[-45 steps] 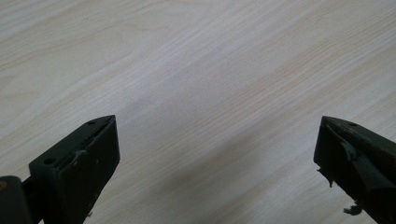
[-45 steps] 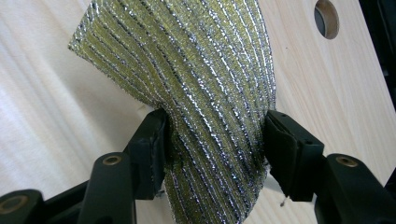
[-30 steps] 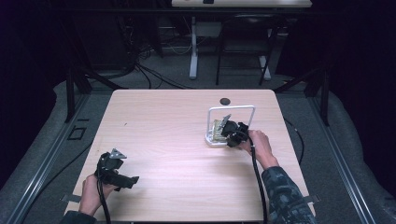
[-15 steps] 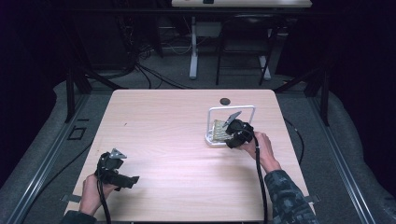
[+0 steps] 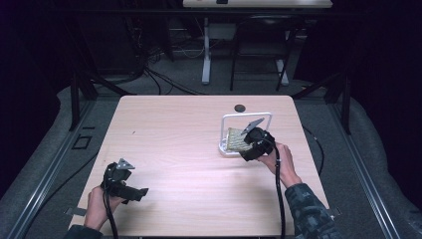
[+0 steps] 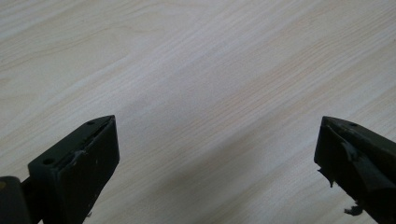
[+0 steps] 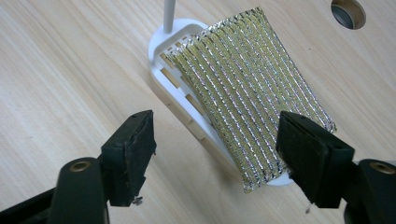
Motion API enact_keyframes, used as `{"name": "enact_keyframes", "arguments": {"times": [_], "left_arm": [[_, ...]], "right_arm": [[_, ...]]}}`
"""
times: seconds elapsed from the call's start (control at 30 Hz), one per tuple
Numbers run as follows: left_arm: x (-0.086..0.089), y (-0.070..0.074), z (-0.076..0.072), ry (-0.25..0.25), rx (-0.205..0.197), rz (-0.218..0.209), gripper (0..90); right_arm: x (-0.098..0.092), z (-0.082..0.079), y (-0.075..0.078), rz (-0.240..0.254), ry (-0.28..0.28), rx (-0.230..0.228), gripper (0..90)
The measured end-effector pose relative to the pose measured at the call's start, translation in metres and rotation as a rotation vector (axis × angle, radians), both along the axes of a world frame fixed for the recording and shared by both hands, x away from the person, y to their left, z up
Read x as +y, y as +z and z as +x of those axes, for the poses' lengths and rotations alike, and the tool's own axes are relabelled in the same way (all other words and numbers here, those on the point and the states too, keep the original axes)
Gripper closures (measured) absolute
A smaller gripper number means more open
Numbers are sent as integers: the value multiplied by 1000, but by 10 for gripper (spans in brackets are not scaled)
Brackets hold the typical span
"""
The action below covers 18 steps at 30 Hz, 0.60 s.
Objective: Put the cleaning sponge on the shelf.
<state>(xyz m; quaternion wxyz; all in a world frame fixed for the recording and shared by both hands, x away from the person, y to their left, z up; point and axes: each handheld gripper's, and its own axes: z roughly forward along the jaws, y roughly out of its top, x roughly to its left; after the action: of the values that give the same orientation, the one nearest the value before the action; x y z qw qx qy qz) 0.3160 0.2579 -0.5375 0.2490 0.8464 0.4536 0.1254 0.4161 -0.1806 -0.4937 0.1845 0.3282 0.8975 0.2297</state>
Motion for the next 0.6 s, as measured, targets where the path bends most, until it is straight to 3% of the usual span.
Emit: {"name": "enact_keyframes", "arguments": {"times": [0.23, 0.6], "left_arm": [[-1, 0, 0, -3, 5, -6, 3], [-2, 0, 0, -7, 6, 0, 3]], "right_arm": [[-2, -12, 14, 35, -15, 13, 161], [-14, -33, 33, 88, -33, -2, 93]]}}
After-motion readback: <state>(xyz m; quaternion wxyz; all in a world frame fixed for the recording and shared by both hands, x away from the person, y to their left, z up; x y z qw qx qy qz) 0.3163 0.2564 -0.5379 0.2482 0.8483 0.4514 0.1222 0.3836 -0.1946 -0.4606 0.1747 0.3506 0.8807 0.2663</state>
